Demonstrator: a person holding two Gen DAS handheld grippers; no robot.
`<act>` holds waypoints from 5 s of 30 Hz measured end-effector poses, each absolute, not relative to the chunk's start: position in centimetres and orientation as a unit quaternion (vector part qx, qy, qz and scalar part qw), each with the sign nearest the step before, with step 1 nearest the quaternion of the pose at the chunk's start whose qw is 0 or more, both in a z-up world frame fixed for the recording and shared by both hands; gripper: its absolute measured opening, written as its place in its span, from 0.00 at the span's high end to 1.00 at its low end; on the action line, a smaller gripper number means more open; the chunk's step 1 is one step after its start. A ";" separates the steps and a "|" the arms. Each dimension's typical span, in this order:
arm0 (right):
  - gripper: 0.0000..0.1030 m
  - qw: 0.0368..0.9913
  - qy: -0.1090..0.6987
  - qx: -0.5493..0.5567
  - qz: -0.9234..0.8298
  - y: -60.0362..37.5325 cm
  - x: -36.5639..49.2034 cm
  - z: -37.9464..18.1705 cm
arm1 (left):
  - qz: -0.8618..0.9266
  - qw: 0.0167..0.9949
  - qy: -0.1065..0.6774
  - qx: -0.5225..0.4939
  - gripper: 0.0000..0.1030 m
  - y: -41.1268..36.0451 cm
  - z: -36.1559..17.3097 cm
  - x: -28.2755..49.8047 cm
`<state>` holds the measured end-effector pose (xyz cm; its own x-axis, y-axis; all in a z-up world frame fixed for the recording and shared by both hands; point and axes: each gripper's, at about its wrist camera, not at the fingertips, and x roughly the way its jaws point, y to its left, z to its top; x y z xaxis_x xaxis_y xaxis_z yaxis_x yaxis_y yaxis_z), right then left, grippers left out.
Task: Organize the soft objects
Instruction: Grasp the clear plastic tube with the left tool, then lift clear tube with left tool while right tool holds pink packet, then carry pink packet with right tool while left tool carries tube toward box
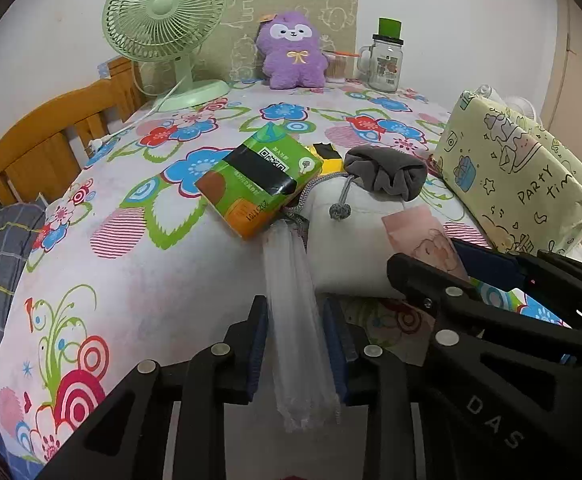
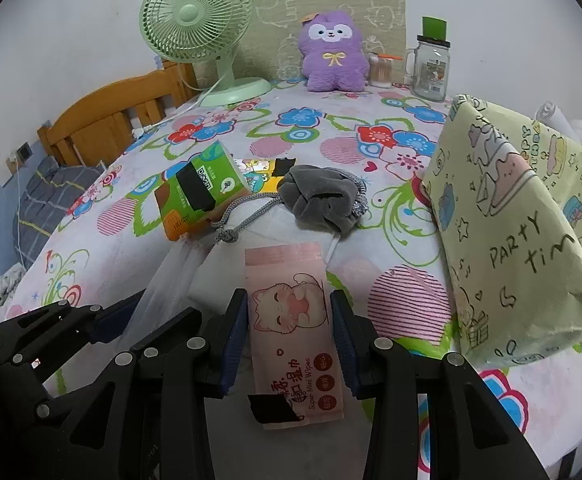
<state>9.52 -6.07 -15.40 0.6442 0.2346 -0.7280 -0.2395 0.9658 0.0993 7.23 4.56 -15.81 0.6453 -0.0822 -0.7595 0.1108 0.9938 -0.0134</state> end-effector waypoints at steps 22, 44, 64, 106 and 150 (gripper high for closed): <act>0.57 0.913 0.386 0.009 0.127 -6.7 7.8 -13.4 | -0.040 0.915 0.400 0.026 0.73 3.9 -13.4 5.8; 0.57 0.914 0.383 0.006 0.132 -6.8 8.3 -12.0 | -0.044 0.909 0.415 0.011 0.63 3.9 -13.1 6.5; 0.57 0.902 0.410 0.001 0.132 -5.5 9.0 -15.0 | -0.030 0.888 0.459 -0.007 0.27 5.6 -16.3 6.9; 0.57 0.921 0.369 0.019 0.126 -7.6 8.3 -8.9 | -0.057 0.922 0.383 0.021 0.84 2.5 -8.7 6.4; 0.57 0.943 0.315 0.041 0.096 -18.1 10.9 -1.5 | -0.094 0.939 0.329 0.036 0.84 -8.0 -1.9 9.8</act>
<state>10.85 -18.12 -1.50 0.7826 0.2076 -0.5869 -0.1559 0.9781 0.1380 9.80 -8.05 -1.87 0.7663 -0.1532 -0.6239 0.2001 0.9798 0.0051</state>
